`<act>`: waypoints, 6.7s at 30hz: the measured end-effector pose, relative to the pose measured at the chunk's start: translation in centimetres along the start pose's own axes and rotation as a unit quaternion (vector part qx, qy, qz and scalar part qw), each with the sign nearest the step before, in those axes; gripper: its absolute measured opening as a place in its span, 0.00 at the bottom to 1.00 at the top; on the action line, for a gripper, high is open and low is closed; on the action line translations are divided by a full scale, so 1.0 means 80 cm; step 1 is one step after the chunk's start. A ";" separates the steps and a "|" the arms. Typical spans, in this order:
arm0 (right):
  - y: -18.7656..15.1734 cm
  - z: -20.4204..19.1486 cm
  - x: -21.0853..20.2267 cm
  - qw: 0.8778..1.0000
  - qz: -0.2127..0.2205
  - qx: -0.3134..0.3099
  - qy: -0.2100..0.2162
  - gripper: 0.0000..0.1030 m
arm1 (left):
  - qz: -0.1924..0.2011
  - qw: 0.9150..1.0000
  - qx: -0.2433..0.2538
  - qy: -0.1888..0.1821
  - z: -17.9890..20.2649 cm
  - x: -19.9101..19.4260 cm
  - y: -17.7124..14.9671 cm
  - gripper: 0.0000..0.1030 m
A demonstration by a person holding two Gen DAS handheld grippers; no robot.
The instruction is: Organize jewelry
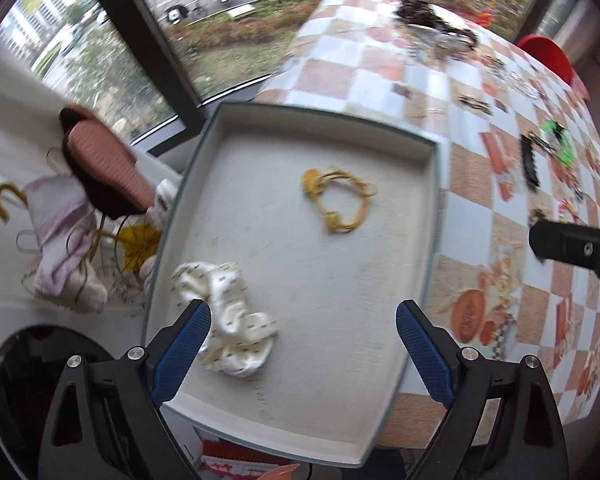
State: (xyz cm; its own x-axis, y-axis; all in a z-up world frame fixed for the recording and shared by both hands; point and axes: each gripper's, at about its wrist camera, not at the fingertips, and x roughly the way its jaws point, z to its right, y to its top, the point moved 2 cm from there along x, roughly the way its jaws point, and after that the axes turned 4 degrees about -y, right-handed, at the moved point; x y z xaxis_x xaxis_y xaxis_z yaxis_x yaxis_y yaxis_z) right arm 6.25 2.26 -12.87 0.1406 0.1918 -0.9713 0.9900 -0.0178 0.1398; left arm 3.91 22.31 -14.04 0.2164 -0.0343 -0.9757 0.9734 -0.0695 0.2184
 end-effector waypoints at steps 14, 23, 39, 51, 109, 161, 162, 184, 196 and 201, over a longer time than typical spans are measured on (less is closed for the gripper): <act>-0.012 0.167 -0.013 0.996 -0.038 0.067 -0.040 0.85 | -0.014 0.999 0.033 -0.033 0.130 0.002 0.047 0.94; 0.026 0.268 -0.027 0.991 -0.026 0.111 -0.065 0.85 | -0.029 0.997 0.066 -0.035 0.206 0.025 0.080 0.94; 0.128 0.361 0.002 0.988 -0.014 0.131 -0.078 0.85 | -0.039 0.994 0.085 -0.057 0.311 0.096 0.155 0.94; 0.181 0.387 0.043 0.988 -0.012 0.127 -0.088 0.84 | -0.057 0.994 0.080 -0.047 0.347 0.157 0.181 0.80; 0.093 0.269 -0.047 0.998 0.035 0.042 -0.037 0.07 | 0.015 0.995 0.048 -0.087 0.253 0.011 0.069 0.32; 0.106 -0.182 0.157 0.990 -0.064 -0.124 -0.019 0.11 | 0.011 0.994 -0.104 -0.003 -0.098 0.079 0.011 0.33; 0.106 -0.182 0.158 0.990 -0.065 -0.124 -0.019 0.11 | 0.010 0.995 -0.104 -0.002 -0.098 0.080 0.012 0.33; 0.095 -0.132 0.062 0.995 -0.024 -0.097 0.027 0.58 | 0.038 0.995 -0.090 0.034 -0.081 0.037 0.017 0.88; 0.052 -0.039 0.021 0.998 -0.019 -0.058 -0.003 0.68 | 0.024 0.998 -0.054 0.019 -0.037 0.011 0.016 0.88; 0.032 0.013 0.004 0.999 -0.015 -0.036 -0.031 0.79 | 0.018 0.999 -0.027 0.009 0.004 0.001 0.014 0.88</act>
State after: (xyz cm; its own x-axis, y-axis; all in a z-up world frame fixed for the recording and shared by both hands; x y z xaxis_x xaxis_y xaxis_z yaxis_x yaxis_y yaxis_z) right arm 8.84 1.23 -13.00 0.1133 0.1305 -0.9849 0.9909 0.0579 0.1217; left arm 5.01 21.93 -13.85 0.2516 -0.0171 -0.9677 0.9677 -0.0150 0.2518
